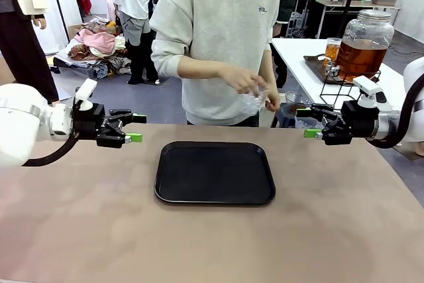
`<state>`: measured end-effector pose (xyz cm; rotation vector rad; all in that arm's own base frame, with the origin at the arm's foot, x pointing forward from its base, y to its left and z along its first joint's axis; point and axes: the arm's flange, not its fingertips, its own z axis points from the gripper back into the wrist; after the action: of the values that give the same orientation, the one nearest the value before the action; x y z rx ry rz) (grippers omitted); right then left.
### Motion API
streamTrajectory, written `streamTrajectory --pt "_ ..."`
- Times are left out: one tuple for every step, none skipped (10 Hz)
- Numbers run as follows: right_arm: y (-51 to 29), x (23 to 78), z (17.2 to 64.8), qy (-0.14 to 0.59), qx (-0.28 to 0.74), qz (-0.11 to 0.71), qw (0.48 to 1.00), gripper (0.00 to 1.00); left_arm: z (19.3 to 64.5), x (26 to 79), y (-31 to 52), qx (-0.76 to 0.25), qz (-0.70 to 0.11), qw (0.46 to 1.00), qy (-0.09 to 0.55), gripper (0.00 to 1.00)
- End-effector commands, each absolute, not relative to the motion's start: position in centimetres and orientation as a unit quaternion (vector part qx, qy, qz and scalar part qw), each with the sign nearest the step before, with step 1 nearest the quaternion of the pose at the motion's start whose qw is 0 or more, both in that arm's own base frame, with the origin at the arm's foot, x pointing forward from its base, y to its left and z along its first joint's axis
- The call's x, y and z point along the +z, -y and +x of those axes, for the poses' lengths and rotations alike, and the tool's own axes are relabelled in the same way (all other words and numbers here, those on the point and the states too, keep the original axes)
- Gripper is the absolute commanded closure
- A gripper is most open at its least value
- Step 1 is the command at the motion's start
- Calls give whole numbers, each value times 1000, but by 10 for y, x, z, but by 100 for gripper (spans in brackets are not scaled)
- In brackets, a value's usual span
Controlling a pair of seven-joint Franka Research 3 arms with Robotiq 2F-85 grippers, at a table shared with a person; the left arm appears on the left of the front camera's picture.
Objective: Pour the drink into the iced cup.
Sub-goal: Open the gripper to release the iced cup you were holding.
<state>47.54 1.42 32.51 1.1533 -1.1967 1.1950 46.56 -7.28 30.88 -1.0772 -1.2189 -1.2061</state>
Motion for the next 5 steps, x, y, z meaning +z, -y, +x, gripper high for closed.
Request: streamTrajectory --pt "-15 328 476 498 499 482 521 0 465 310 73 -506 -451 529 511 0" --pt "-15 328 476 498 499 482 521 0 465 310 73 -506 -451 529 511 0" --pt "-15 328 476 498 499 482 521 0 465 310 73 -506 -451 529 511 0" --pt "-15 328 476 498 499 482 521 0 465 310 73 -506 -451 529 511 0" --pt "-15 328 476 498 499 482 521 0 465 310 73 -506 -451 529 511 0"
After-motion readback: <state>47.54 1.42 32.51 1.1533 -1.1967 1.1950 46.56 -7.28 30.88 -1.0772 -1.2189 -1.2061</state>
